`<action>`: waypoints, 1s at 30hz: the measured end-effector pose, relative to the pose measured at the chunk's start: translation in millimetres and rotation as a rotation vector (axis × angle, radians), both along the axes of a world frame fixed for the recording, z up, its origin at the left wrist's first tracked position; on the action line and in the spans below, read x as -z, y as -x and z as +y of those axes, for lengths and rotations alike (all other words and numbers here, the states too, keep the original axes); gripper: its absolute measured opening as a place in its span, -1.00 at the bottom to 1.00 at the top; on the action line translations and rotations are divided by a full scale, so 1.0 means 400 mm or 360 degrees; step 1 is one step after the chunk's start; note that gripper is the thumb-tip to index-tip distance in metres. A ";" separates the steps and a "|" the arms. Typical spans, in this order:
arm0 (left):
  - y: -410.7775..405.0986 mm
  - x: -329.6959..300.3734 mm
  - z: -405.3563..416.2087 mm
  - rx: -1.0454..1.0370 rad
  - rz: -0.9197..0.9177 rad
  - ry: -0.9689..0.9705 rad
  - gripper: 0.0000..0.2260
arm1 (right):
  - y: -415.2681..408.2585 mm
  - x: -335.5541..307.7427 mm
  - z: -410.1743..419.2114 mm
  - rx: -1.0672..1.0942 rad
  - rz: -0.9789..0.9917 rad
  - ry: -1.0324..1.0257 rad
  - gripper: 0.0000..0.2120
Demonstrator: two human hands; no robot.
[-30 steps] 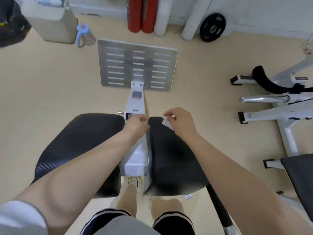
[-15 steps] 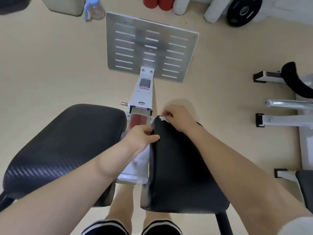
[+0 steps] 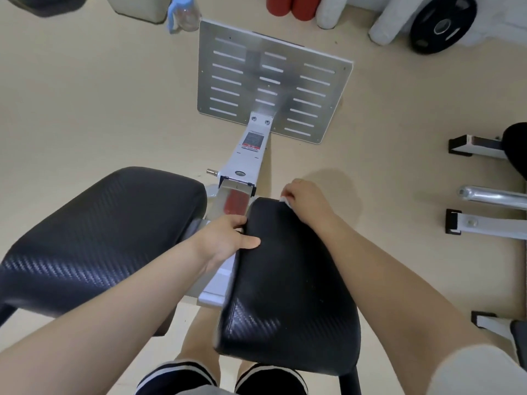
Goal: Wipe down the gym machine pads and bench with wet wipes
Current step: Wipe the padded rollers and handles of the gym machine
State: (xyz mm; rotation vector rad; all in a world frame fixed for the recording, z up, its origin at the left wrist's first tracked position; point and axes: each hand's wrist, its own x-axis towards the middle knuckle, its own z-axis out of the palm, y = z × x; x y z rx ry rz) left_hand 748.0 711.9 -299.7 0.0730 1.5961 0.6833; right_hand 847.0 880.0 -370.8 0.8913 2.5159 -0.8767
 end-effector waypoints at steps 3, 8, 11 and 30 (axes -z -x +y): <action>-0.008 -0.011 0.002 -0.0015 0.0028 0.0038 -0.55 | -0.034 -0.060 -0.013 0.0036 0.0097 0.0157 -0.87; -0.020 -0.048 0.027 0.0019 0.0085 0.0100 -0.54 | -0.155 -0.191 -0.079 0.0081 0.0310 0.0560 -0.82; -0.031 -0.062 0.036 0.0011 0.0162 0.0141 -0.52 | -0.161 -0.157 -0.070 0.0139 0.0365 0.0546 -0.87; -0.133 -0.101 0.058 0.0600 0.0815 0.0221 -0.39 | -0.244 -0.141 -0.009 0.0129 0.0251 0.0531 -0.63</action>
